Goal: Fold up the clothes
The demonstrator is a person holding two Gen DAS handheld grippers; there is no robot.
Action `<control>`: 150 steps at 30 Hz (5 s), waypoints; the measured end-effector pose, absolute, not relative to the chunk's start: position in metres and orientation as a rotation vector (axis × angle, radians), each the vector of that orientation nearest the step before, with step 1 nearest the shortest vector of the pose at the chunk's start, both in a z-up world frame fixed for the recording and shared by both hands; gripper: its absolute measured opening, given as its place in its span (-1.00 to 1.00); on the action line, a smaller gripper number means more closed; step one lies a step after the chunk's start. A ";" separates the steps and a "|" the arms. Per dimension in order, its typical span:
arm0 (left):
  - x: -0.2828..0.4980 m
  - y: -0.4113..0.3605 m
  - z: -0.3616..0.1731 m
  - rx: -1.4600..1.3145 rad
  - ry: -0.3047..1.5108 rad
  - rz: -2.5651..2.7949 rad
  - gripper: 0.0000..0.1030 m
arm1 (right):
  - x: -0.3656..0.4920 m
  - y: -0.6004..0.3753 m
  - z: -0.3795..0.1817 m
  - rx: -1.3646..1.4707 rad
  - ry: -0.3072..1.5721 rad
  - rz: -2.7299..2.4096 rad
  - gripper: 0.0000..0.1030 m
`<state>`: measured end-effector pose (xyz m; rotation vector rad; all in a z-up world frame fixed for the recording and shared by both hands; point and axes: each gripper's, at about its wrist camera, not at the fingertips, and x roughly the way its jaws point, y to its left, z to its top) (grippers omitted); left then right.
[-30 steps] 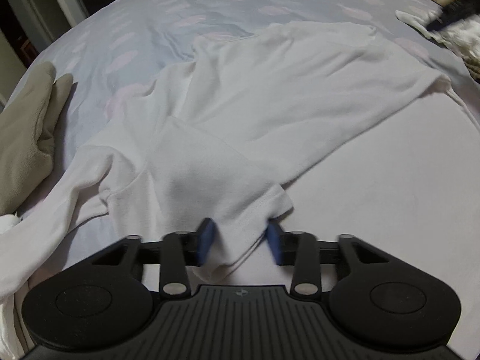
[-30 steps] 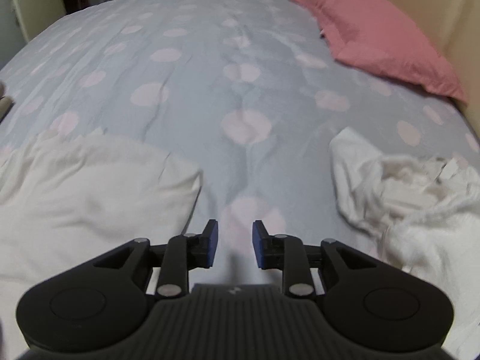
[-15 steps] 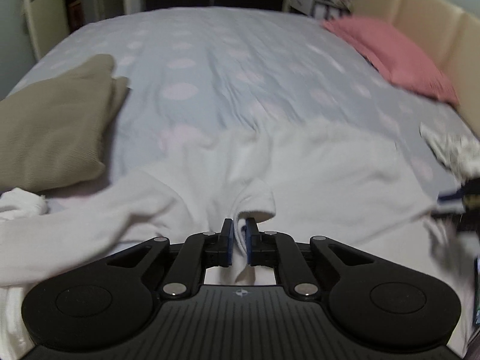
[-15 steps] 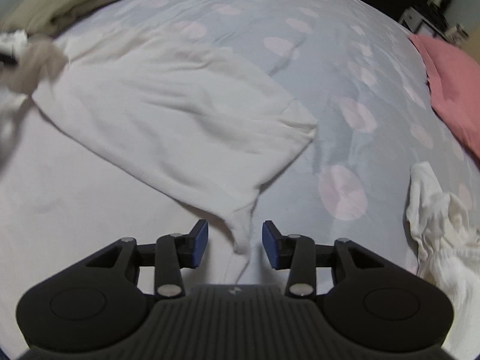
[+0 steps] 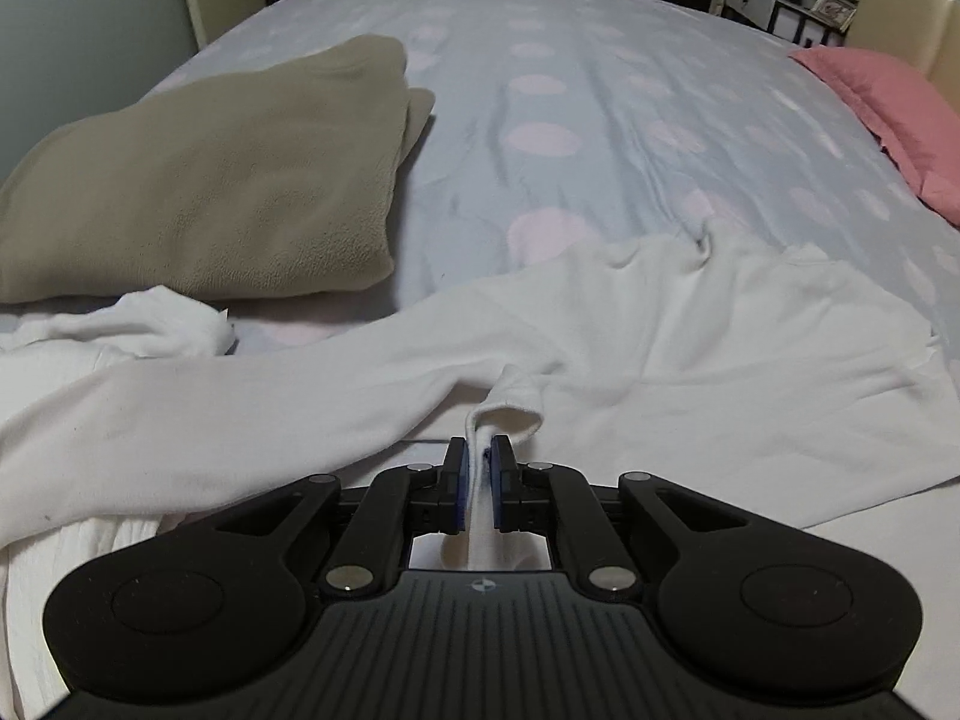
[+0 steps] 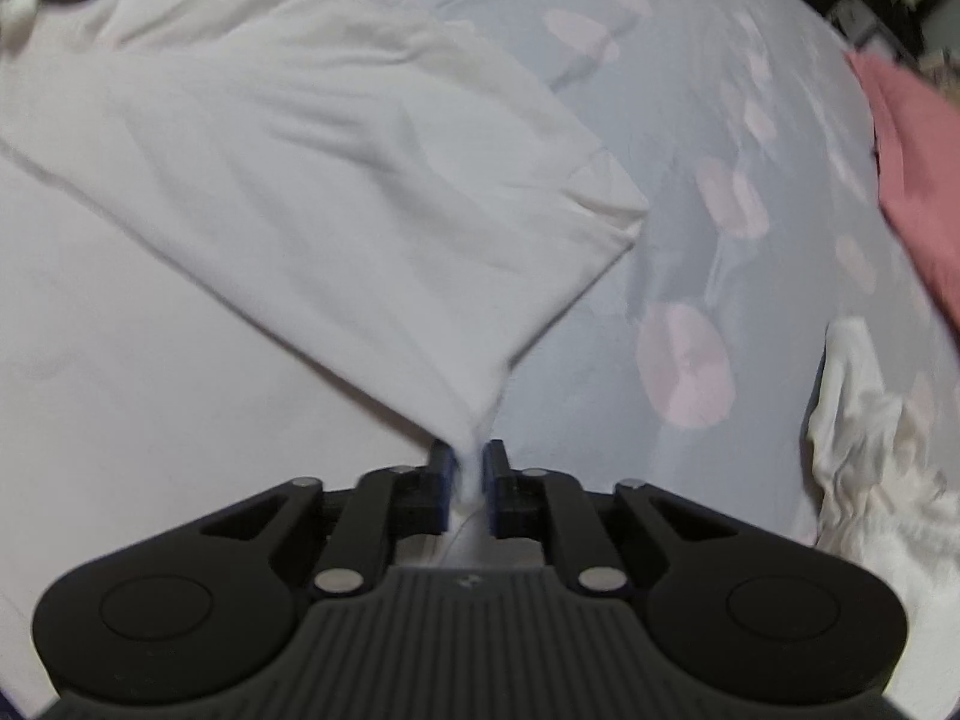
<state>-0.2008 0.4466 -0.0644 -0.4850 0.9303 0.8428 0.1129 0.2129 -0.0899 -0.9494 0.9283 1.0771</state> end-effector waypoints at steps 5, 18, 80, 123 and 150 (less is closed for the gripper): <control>-0.203 0.451 -0.062 -0.497 0.913 0.839 -0.89 | 0.145 0.213 -0.064 -0.716 0.994 1.037 -0.38; -0.203 0.461 -0.068 -0.529 0.907 0.824 -0.90 | 0.192 0.245 -0.064 -0.511 0.992 0.897 -0.39; -0.208 0.427 -0.035 -0.443 0.841 0.868 -0.31 | 0.158 0.193 -0.095 -0.516 1.173 0.916 -0.85; -0.377 0.416 -0.010 -0.454 0.676 1.122 -0.02 | 0.038 0.065 -0.031 -0.229 0.880 1.073 -0.08; -0.412 0.460 -0.001 -0.525 0.544 1.236 -0.76 | 0.027 0.113 -0.063 -0.342 0.955 1.078 -0.09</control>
